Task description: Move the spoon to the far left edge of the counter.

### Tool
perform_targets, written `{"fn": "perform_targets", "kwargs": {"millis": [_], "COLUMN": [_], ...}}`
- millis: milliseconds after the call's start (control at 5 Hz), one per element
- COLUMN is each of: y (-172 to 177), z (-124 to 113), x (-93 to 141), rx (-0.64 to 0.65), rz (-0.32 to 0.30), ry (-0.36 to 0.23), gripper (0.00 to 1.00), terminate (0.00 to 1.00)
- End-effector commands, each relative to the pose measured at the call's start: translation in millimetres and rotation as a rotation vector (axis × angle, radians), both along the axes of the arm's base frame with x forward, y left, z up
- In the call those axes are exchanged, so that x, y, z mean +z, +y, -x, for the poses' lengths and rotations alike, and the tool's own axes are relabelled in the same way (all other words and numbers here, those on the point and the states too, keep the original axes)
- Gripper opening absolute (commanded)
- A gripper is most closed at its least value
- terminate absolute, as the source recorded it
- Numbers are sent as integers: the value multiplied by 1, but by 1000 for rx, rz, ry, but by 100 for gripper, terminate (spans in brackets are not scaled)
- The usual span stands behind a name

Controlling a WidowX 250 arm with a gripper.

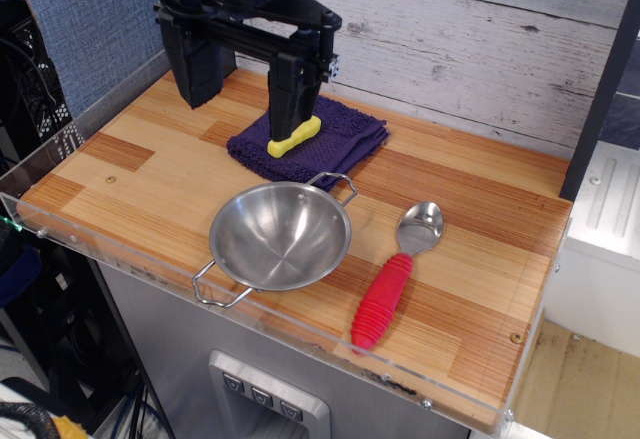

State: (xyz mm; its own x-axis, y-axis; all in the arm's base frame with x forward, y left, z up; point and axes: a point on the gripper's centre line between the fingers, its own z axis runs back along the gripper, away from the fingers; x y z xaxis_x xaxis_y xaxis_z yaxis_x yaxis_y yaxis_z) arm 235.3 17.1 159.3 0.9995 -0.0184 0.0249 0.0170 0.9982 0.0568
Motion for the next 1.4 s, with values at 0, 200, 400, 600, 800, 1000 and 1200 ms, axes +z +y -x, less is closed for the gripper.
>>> {"fn": "perform_targets", "kwargs": {"millis": [0, 200, 400, 600, 800, 1000, 1200], "y": [0, -29, -68, -108, -111, -97, -73], "z": [0, 2, 0, 5, 2, -14, -23], "x": [0, -4, 8, -2, -36, -70, -95], "rx": [0, -7, -66, -157, -159, -116, -78], "rz": [0, -5, 11, -31, -51, -44, -48], "ry": [0, -46, -97, -106, -64, -20, 18], "gripper": [100, 100, 100, 100, 100, 100, 100], "terminate": [0, 0, 0, 0, 0, 0, 0]}}
